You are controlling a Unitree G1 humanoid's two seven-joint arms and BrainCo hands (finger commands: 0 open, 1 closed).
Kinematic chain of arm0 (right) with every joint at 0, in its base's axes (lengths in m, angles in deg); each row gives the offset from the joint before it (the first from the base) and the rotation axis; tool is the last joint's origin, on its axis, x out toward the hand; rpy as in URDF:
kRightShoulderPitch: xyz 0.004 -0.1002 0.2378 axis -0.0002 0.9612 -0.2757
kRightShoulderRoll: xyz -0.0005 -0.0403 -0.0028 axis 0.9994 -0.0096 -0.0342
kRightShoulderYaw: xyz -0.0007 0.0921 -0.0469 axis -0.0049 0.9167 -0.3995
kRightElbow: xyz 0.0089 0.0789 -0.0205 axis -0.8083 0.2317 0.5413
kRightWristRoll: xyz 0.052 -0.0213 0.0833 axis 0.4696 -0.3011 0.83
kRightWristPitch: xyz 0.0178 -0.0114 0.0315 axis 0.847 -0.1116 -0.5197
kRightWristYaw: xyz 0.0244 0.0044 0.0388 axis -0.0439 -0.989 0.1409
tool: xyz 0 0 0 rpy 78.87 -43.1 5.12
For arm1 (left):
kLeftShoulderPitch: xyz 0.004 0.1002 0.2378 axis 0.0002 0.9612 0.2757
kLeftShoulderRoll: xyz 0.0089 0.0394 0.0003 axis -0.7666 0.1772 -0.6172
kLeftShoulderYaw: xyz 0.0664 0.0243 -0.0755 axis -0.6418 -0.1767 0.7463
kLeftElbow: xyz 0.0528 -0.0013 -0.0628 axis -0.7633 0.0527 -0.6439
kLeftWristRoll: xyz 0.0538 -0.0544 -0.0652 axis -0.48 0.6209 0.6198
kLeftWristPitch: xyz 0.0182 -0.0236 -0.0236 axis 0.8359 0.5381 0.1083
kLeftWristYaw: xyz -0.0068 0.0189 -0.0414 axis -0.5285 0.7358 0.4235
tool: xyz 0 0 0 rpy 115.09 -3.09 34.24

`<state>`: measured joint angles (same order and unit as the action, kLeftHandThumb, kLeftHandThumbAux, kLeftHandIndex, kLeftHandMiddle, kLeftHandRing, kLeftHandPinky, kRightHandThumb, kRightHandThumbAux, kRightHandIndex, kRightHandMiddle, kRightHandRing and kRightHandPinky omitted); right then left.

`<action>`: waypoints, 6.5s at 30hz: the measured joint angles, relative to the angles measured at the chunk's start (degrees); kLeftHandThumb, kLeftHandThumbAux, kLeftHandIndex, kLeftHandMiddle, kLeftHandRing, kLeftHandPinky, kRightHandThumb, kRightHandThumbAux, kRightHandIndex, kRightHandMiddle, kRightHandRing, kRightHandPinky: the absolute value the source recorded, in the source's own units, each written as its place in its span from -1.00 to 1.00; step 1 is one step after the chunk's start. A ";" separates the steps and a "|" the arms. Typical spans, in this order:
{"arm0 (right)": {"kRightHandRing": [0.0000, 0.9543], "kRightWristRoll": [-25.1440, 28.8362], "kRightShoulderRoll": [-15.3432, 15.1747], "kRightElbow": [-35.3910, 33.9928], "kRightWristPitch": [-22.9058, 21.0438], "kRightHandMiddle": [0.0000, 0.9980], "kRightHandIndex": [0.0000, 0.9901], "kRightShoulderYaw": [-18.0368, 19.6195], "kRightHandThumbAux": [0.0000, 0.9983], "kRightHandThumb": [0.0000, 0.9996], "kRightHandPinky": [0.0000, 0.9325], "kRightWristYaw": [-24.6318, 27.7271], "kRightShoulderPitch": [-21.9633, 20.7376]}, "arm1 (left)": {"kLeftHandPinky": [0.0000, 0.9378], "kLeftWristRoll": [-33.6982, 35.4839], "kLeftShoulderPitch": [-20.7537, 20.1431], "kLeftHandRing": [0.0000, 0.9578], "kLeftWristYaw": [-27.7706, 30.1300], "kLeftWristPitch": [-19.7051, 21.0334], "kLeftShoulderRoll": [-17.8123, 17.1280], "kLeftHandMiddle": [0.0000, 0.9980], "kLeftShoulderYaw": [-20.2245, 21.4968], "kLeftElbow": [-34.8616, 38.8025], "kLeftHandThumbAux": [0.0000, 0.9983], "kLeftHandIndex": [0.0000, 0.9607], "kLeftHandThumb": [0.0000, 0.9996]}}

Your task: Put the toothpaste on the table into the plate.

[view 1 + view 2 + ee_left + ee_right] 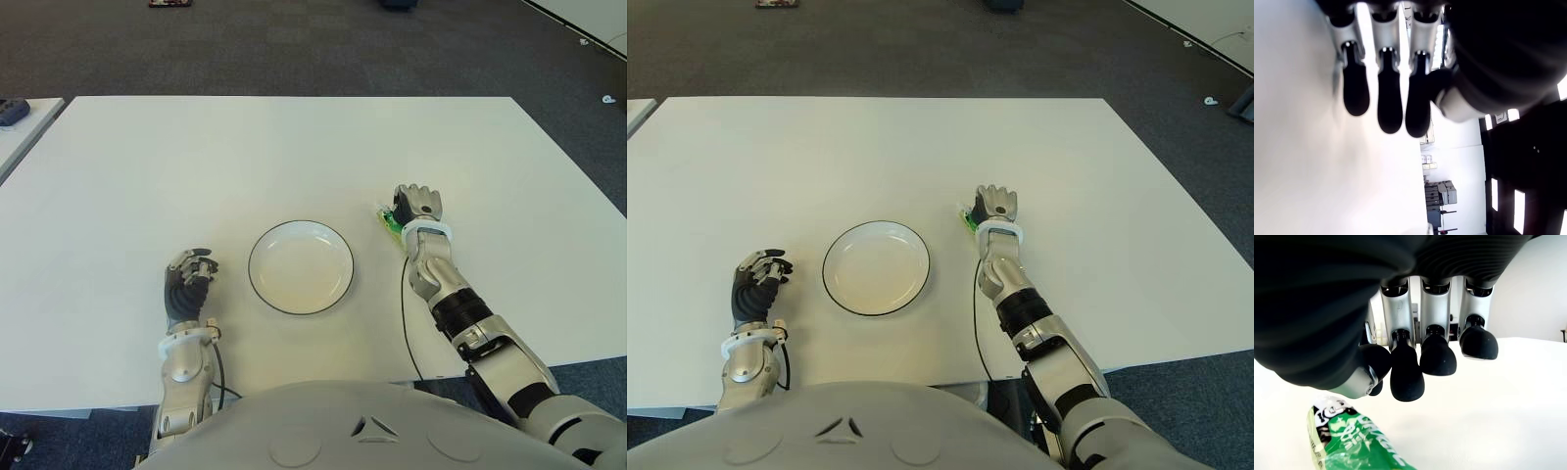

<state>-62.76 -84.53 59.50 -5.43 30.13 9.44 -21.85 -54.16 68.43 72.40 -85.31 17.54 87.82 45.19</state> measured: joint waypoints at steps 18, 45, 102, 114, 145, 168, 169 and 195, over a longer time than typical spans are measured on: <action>-0.08 1.53 -1.18 -11.35 -0.14 -0.11 -0.30 2.56 0.19 0.24 -0.02 0.21 3.69 | 0.14 0.08 0.25 0.15 0.00 -0.60 -0.03 0.13 0.08 -0.15 0.43 -0.11 0.41; -1.00 -5.15 -4.86 -35.62 -13.56 -1.00 -1.00 2.63 -0.77 -0.08 -1.00 30.02 10.65 | 0.16 -0.49 -0.12 0.15 0.39 -4.40 -0.85 0.11 0.39 -2.83 0.44 -0.11 0.41; -1.00 -14.66 -7.55 -26.63 -14.91 -1.00 -1.00 -0.54 -0.79 0.06 -1.00 35.16 18.62 | 0.13 -2.00 -2.02 0.17 0.43 -6.30 -0.03 0.12 0.38 -5.80 0.43 -0.11 0.41; -1.00 -20.67 -5.94 -24.62 -14.85 -1.00 -1.00 -3.48 -0.75 0.07 -1.00 33.19 19.61 | 0.18 -1.99 -1.49 0.20 0.02 -7.51 0.79 0.14 0.39 -5.87 0.43 -0.11 0.41; -0.91 -27.10 -4.07 -25.83 -8.17 -0.97 -0.98 -6.30 -0.46 0.24 -0.64 25.41 23.76 | 0.16 -0.91 -0.50 0.20 0.04 -8.87 0.35 0.15 0.53 -6.08 0.43 -0.10 0.41; 0.54 -13.61 2.13 -20.61 -3.36 0.42 -0.12 1.29 0.37 0.47 0.73 3.43 23.52 | 0.20 0.26 -0.02 0.21 0.22 -9.63 0.17 0.15 0.78 -6.03 0.43 -0.10 0.41; 0.57 -13.49 2.14 -20.56 -3.36 0.45 -0.12 1.34 0.38 0.46 0.77 3.19 23.50 | 0.21 0.28 0.01 0.22 0.23 -9.73 0.16 0.16 0.79 -6.03 0.43 -0.10 0.41; 0.68 -7.10 1.73 -16.52 0.18 0.57 -0.11 3.94 0.42 0.45 0.80 -4.53 21.52 | 0.23 1.79 0.24 0.25 0.76 -13.34 -0.50 0.18 1.33 -7.41 0.43 -0.10 0.41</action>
<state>-69.86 -82.80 42.98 -5.25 34.07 4.91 -0.33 -52.37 68.66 73.17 -98.65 17.04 89.15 37.78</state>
